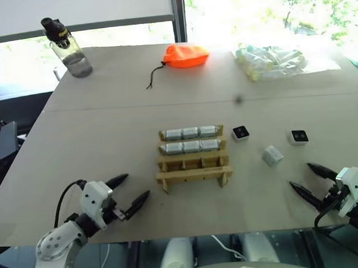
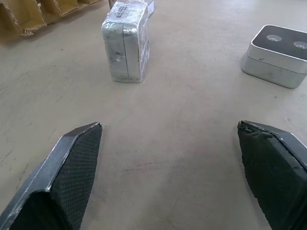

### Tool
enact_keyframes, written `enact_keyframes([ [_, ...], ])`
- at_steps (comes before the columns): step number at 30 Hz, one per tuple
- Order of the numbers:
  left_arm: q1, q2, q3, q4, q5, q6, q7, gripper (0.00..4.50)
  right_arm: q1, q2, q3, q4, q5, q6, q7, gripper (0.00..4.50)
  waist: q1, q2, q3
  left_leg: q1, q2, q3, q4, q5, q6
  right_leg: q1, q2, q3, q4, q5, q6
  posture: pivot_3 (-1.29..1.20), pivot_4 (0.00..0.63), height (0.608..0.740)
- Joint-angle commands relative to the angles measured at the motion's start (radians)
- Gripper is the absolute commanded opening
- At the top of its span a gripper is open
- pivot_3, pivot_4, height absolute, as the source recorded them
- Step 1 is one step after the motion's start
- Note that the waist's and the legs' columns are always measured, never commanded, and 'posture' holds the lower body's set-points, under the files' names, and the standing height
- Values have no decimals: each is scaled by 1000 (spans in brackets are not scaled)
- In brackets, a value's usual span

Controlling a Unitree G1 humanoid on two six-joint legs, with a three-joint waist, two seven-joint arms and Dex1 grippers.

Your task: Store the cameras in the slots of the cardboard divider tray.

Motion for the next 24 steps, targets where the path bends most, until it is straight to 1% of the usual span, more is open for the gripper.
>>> enact_keyframes([
  [1,14,21,14,-4,-12,13,-18,4500,-2,-8,-10,-25,8,-6,7,4474,0,0,0,0,0,0,0,0,0,0,0,0,0,0,0,0,150,740],
  [6,-7,53,40,30,-39,12,-61,4500,-5,-7,-5,-24,5,-7,9,4474,0,0,0,0,0,1,0,0,0,0,0,0,0,0,0,0,150,740],
  [7,-13,70,53,37,-69,10,-101,4500,-5,-8,-5,-25,5,-7,9,4474,0,0,0,0,0,0,0,0,0,0,0,0,0,0,0,0,150,740],
  [9,-9,133,88,8,-153,10,-238,4500,-3,-14,-8,-27,4,-8,12,4474,-1,-1,1,0,0,0,0,0,0,0,0,0,0,0,0,0,150,740],
  [11,-29,193,124,-37,-225,53,-303,4500,-2,-20,-14,-33,8,-6,14,4474,0,-4,2,0,1,0,0,0,0,0,1,0,1,0,0,0,150,740],
  [15,-125,306,176,-114,-339,160,-364,4500,-6,-14,-5,-48,5,-14,12,4474,5,-3,3,-1,0,-1,1,0,0,0,-1,-1,1,-1,1,0,150,740],
  [20,-213,449,200,-216,-414,288,-430,4500,-13,0,12,-67,-6,-4,-8,4474,-2,-4,4,-1,0,0,1,0,-1,0,0,0,1,0,0,0,150,740],
  [21,-238,470,204,-228,-431,312,-432,4500,-15,5,15,-75,-7,0,-20,4474,-2,-4,4,-1,0,1,1,2,-4,0,1,0,1,0,0,0,150,740],
  [24,-300,516,201,-253,-459,369,-449,4500,-17,25,27,-102,-7,11,-49,4474,-3,-2,5,0,0,2,1,3,-5,0,2,0,1,0,1,0,150,740],
])
